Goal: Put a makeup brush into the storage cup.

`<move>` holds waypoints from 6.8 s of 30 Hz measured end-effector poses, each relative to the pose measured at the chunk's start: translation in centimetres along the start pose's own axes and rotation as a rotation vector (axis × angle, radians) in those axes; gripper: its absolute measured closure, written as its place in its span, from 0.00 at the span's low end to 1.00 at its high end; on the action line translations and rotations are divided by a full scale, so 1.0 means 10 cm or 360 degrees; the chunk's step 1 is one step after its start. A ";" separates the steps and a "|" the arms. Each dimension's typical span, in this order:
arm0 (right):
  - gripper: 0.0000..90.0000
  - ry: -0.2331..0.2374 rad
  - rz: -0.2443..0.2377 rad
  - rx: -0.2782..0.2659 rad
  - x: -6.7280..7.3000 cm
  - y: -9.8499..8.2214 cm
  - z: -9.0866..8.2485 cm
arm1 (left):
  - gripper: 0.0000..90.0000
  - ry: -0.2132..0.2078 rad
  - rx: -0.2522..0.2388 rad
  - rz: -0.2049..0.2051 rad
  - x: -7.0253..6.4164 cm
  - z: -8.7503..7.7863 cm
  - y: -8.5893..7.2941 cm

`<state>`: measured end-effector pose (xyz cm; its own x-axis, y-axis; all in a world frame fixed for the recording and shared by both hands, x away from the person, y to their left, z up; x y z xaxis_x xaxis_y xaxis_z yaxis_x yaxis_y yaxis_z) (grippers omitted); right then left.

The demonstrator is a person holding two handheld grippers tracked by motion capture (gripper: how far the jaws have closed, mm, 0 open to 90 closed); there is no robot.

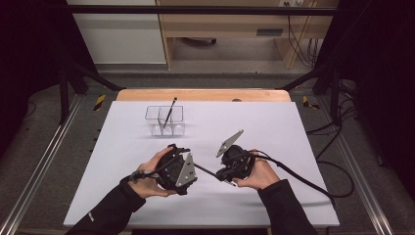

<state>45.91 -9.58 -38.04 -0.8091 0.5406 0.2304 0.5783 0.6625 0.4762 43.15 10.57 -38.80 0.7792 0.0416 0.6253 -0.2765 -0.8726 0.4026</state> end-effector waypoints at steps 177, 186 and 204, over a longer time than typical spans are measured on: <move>0.20 -0.0071 0.0701 -0.1504 -0.02 -0.28 0.04 | 0.92 0.0077 -0.0340 -0.1214 -0.23 0.25 -0.10; 0.27 -0.0032 0.0724 -0.1510 -0.01 -0.25 0.06 | 0.92 0.0104 -0.0364 -0.1226 -0.22 0.26 -0.04; 0.62 0.0076 0.0831 -0.1512 -0.02 -0.22 0.11 | 0.92 0.0126 -0.0373 -0.1213 -0.23 0.29 0.08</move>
<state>44.96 -10.54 -40.07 -0.5018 0.6050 0.6182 0.5515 -0.3268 0.7675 42.72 8.40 -41.85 0.7617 0.6269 0.1638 0.1978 -0.4657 0.8625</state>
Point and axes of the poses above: each handheld gripper's, and its own axes: z roughly forward along the jaws, y roughly out of its top, x roughly to its left, the point moved 1 cm from there along z, roughly forward along the jaws, and after that the axes turned 11 degrees about z, right-handed, at the moved point
